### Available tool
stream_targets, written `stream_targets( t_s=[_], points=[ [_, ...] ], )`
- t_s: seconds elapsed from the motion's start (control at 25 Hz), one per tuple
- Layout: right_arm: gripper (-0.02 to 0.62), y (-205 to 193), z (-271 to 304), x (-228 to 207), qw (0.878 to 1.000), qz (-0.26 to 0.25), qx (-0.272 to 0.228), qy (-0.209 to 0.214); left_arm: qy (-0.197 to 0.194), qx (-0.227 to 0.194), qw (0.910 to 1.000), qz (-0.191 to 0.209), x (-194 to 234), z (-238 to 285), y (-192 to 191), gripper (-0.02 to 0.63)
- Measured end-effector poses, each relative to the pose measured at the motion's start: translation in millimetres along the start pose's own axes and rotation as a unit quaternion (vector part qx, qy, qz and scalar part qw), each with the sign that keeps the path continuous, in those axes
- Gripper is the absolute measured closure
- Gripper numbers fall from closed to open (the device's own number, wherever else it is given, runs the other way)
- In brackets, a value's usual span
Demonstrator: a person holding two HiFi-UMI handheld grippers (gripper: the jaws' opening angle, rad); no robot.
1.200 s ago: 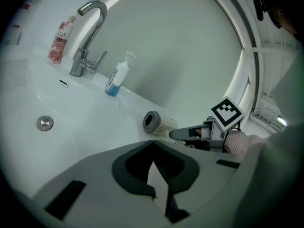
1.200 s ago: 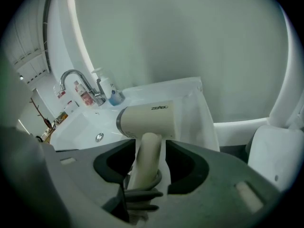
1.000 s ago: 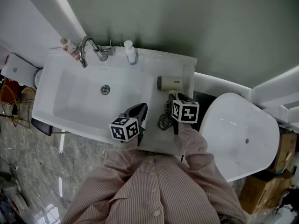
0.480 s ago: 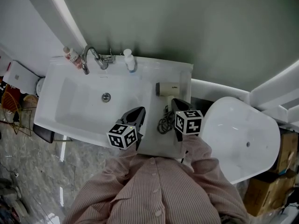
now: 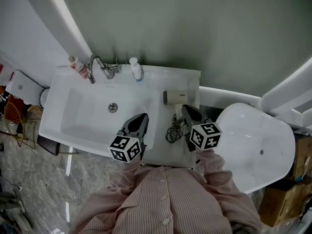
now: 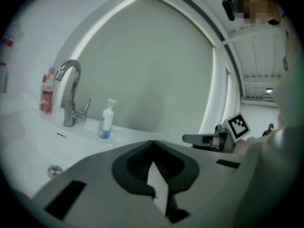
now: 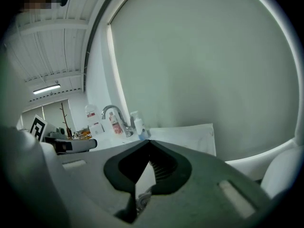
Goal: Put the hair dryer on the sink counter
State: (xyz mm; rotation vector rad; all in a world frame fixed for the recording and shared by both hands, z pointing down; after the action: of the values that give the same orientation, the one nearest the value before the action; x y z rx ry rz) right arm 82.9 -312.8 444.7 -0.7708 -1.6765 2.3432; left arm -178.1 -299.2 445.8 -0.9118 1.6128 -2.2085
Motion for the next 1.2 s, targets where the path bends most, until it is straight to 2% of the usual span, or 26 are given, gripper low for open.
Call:
stream_targets(
  t_s=[0.24, 0.52, 0.84, 1.2],
  points=[
    [0.589, 18, -15, 3, 0.998, -0.002, -0.054, -0.009, 0.014, -0.028, 0.9993, 0.020, 4, -13, 17, 0.609],
    [0.589, 34, -32, 4, 0.995, 0.002, -0.096, -0.011, 0.028, -0.056, 0.9975, 0.033, 0, -27, 33, 0.609],
    [0.591, 41, -44, 5, 0.993, 0.006, -0.118, -0.009, 0.048, -0.079, 0.9945, 0.049, -1, -41, 44, 0.609],
    [0.591, 45, -50, 9, 0.992, -0.011, -0.129, -0.008, 0.054, -0.083, 0.9939, 0.048, -2, -44, 45, 0.607]
  ],
)
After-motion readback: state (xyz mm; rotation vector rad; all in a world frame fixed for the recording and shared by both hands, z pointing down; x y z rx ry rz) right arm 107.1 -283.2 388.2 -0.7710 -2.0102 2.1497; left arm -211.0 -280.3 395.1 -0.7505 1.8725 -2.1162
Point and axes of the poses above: the fingertips, and each gripper's own axes: z forward along the fingers, x to its left, y out of its top, the point moved 10 cm from there along -z, backward along the fingers, and after that the axes turned 3 degrees about -x, right-handed, at the moved point
